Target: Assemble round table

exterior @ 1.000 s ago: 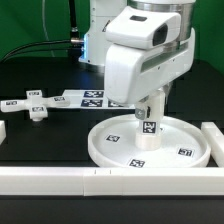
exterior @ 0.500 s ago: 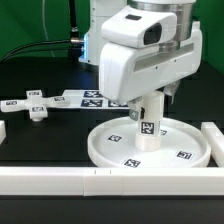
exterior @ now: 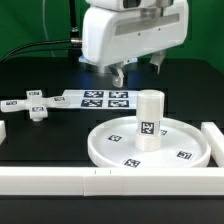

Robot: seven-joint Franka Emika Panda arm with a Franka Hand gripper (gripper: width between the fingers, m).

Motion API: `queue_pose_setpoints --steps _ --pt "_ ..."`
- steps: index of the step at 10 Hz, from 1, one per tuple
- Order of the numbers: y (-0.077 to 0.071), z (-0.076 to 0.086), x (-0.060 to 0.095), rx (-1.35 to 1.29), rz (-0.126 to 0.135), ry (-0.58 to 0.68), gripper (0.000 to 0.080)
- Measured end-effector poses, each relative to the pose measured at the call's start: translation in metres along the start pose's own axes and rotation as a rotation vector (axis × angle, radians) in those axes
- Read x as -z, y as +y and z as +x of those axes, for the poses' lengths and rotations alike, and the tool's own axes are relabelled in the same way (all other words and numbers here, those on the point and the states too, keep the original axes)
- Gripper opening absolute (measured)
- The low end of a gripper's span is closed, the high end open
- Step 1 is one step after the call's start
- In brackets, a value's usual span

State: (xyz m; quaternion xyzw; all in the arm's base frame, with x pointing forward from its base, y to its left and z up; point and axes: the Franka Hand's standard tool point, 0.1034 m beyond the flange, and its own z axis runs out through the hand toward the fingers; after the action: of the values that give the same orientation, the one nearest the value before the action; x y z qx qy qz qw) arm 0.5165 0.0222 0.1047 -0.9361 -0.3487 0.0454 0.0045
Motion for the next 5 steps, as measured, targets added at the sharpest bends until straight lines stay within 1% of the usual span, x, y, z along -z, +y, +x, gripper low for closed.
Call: queue_pose_setpoints --steps 4,5 --pt "0.001 -0.001 -0.002 0.001 0.002 -0.003 0.0649" --pt "0.010 -0.016 -0.001 0.078 0.009 -0.001 0.0649"
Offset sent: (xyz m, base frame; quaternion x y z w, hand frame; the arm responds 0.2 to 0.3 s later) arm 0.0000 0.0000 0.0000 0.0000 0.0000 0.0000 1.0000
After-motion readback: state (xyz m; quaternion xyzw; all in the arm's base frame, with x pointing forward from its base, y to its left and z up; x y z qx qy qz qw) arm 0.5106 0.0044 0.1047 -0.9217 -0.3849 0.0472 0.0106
